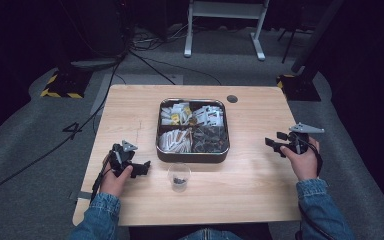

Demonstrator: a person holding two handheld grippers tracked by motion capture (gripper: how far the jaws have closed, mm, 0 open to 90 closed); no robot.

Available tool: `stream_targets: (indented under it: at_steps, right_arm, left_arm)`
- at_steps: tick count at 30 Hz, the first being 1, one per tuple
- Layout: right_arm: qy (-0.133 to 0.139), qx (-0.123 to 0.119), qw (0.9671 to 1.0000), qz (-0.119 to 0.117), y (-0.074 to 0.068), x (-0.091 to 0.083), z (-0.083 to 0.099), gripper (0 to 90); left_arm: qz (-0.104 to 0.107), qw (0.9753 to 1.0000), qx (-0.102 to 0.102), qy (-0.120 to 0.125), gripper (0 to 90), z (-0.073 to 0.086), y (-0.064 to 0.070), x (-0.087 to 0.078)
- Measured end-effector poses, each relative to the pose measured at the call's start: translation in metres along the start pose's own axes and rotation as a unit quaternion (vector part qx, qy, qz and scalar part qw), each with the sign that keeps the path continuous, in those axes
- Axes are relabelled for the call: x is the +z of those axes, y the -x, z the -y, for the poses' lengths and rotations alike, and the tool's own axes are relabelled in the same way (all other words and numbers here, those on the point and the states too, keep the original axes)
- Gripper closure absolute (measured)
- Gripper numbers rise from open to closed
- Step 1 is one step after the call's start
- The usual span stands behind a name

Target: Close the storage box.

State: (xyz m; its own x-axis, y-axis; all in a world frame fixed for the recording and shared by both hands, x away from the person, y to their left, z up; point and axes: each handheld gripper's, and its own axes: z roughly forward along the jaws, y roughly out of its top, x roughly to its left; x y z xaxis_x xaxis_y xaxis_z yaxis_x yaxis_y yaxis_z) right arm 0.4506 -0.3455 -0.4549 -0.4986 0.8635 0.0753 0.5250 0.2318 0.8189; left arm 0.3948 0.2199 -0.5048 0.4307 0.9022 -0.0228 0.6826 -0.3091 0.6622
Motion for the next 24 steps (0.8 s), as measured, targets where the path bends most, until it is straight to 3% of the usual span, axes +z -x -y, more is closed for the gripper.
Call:
stream_targets:
  at_steps: [5, 14, 22, 24]
  right_arm:
    - [-0.021, -0.006, 0.9998, 0.005, 0.010, 0.006, 0.018, 33.6]
    - [-0.051, 0.013, 0.9985, 0.014, 0.019, 0.011, 0.041, 29.1]
    - [-0.056, -0.005, 0.9980, 0.029, 0.018, 0.013, 0.047, 22.8]
    - [-0.067, -0.024, 0.9968, 0.036, 0.016, 0.015, 0.047, 14.6]
  left_arm:
    - [0.001, 1.0000, 0.000, 0.000, 0.0, 0.000, 0.000, 0.000]
    - [0.001, 1.0000, -0.001, 0.001, 0.0, 0.000, 0.000, 0.000]
    - [0.001, 1.0000, -0.001, 0.001, 0.1, 0.000, 0.000, 0.000]
    - [0.001, 1.0000, -0.001, 0.001, 0.1, 0.000, 0.000, 0.000]
